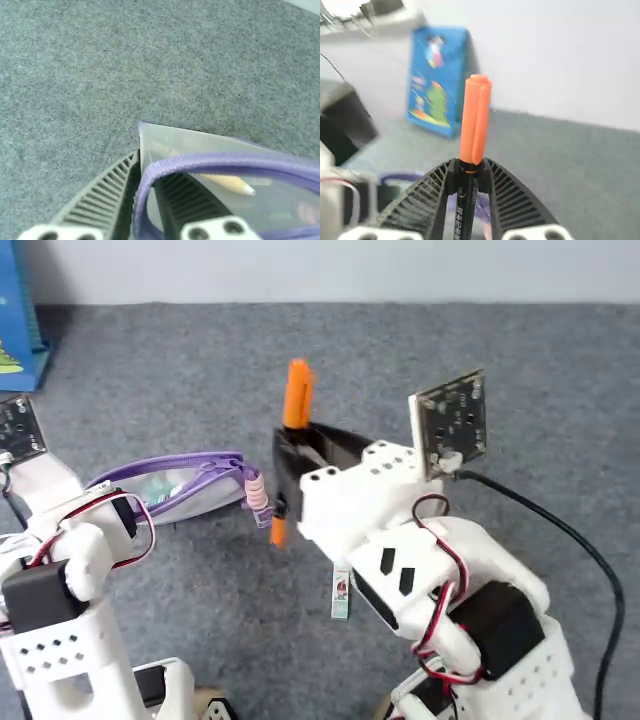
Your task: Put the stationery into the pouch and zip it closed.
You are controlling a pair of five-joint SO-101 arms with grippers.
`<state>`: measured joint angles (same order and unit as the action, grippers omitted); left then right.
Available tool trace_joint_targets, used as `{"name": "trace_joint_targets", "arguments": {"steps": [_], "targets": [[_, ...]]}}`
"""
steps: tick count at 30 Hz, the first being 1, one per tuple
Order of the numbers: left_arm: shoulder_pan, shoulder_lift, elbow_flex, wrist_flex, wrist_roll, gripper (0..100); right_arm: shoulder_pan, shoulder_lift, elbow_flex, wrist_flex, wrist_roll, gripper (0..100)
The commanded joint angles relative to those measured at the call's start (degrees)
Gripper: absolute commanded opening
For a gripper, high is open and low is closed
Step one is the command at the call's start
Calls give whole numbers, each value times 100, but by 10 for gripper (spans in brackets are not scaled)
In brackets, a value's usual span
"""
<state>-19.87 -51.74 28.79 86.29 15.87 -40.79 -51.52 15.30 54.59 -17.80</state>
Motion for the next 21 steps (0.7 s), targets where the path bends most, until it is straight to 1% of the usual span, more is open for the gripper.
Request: {"name": "trace_joint_targets", "arguments": {"steps": [1, 7, 10, 16, 21], "targets": [[-35, 79, -224, 35, 35, 13, -330, -75, 114, -1033, -229, 7], [-35, 70, -127, 18, 35, 13, -418, -75, 1222, -3073, -229, 7], [-35, 70, -101, 9, 35, 13, -435, -66, 1697, -3829, -229, 7], [-35, 70, -101, 9, 35, 13, -690, 224, 2163, -4743, -229, 7], [-44, 70, -101, 26, 35, 13, -681, 971, 2171, -5147, -229, 7]]}}
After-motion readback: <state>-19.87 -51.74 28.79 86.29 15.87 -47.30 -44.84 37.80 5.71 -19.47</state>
